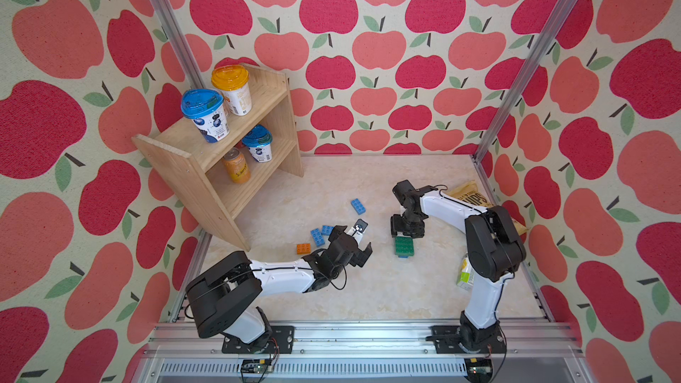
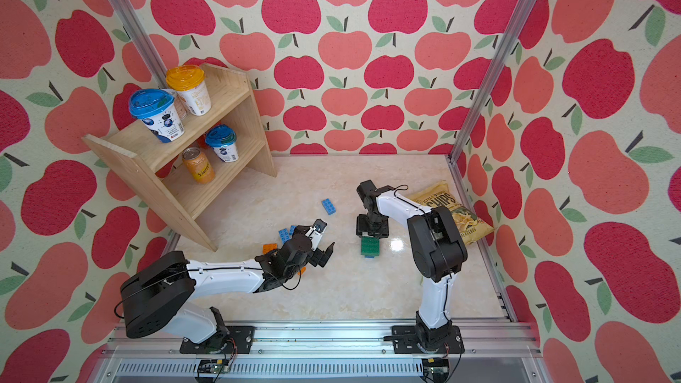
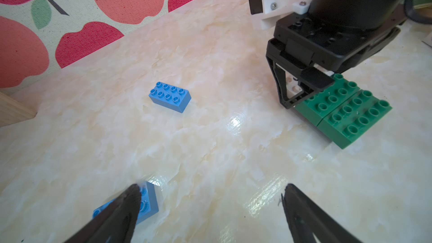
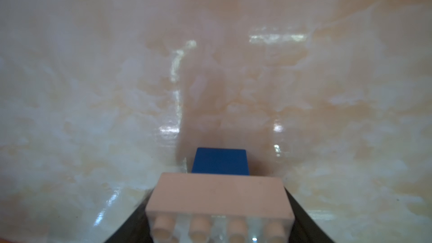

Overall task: Assemble a rectangle with lego
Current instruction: Assemble the lego brick with the lego brick.

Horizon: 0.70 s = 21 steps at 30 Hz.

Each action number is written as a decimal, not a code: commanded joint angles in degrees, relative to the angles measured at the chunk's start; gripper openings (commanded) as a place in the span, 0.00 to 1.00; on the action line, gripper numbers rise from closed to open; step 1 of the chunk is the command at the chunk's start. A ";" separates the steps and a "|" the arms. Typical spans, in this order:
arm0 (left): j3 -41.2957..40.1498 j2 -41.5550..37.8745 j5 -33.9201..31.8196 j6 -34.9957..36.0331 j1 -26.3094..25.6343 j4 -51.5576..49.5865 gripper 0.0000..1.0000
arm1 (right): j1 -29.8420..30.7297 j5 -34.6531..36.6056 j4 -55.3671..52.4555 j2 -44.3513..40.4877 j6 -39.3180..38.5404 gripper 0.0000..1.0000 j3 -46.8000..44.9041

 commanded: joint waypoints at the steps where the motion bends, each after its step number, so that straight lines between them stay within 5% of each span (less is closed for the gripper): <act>1: 1.51 -0.96 -1.46 0.13 0.46 -1.45 0.97 | -2.44 6.36 3.63 6.08 -5.03 0.25 0.17; 10: 1.07 -2.14 -2.08 0.18 1.07 -1.83 0.97 | -2.48 5.67 2.66 5.41 -3.71 0.46 1.01; 21: 0.38 -3.38 -2.33 0.05 1.25 -2.18 0.97 | -1.10 5.13 2.73 3.44 -1.71 1.00 1.49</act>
